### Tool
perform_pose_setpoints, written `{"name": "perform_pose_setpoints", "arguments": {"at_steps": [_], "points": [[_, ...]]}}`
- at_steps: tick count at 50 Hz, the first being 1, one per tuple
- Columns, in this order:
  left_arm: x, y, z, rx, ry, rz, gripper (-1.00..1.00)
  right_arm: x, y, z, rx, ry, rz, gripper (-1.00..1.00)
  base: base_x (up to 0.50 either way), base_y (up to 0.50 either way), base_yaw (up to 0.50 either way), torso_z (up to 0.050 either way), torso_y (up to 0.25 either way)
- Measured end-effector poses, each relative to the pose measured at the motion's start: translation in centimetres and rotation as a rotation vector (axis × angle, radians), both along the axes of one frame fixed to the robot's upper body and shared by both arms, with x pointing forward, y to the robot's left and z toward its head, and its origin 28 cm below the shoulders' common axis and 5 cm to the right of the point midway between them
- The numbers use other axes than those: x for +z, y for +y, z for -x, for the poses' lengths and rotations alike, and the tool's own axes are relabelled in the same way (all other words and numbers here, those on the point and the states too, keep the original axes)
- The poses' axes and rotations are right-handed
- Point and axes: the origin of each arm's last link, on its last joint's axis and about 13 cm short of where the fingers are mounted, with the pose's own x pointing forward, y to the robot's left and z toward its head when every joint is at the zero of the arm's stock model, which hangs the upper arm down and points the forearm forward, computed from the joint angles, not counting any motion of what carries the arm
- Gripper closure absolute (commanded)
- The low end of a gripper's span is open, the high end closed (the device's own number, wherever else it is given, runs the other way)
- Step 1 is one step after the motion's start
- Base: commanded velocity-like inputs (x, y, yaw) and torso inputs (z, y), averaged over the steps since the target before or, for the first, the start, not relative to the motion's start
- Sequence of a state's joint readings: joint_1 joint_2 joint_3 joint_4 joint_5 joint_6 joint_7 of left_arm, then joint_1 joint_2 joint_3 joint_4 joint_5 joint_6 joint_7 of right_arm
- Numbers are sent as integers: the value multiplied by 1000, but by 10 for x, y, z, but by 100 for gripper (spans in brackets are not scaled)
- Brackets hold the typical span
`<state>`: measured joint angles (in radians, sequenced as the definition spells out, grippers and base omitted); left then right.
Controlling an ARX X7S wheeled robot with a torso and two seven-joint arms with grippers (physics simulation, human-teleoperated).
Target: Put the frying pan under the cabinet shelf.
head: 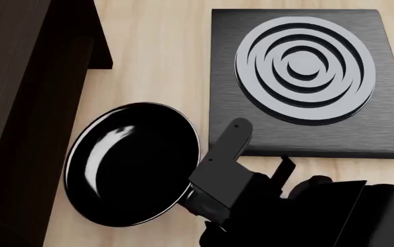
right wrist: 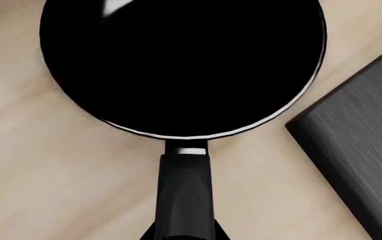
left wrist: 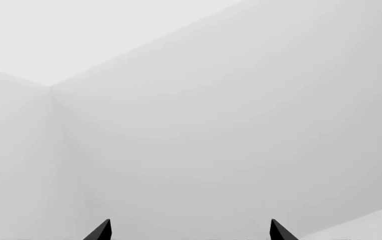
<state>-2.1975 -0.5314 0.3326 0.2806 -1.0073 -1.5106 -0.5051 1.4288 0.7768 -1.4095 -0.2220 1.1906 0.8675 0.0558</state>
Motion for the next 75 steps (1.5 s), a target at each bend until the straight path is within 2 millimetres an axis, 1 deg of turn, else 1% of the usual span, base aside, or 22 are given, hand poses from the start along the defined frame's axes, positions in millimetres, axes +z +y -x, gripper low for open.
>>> {"name": "perform_pose_setpoints", "arguments": {"at_steps": [9, 24, 35, 45, 53, 60, 70, 75], "points": [[-2, 2, -2, 1, 7, 3, -100, -5, 5, -7, 13, 0, -1, 100, 0, 1, 2, 0, 0], [-7, 5, -5, 8, 17, 11, -100, -9, 18, -19, 45, -2, -2, 100, 0, 1, 2, 0, 0], [-11, 9, -8, 18, 27, 16, -100, -12, 30, -32, 77, 6, -18, 100, 0, 0, 1, 0, 0], [-14, 11, -10, 26, 34, 18, -100, -19, 42, -44, 109, 21, -52, 100, 0, 1, 1, 0, 0], [-15, 13, -9, 40, 36, 14, -100, -25, 52, -59, 128, 35, -94, 100, 0, 1, 1, 0, 0], [-19, 14, -10, 56, 42, 6, -100, -29, 60, -77, 142, 43, -136, 100, 0, 1, 2, 0, 0], [-23, 16, -14, 78, 55, -4, -100, -35, 73, -104, 170, 54, -190, 100, 1, 2, 3, 0, 0], [-25, 17, -17, 88, 63, -5, -100, -36, 80, -114, 188, 54, -203, 100, 0, 2, 4, 0, 0]]}}
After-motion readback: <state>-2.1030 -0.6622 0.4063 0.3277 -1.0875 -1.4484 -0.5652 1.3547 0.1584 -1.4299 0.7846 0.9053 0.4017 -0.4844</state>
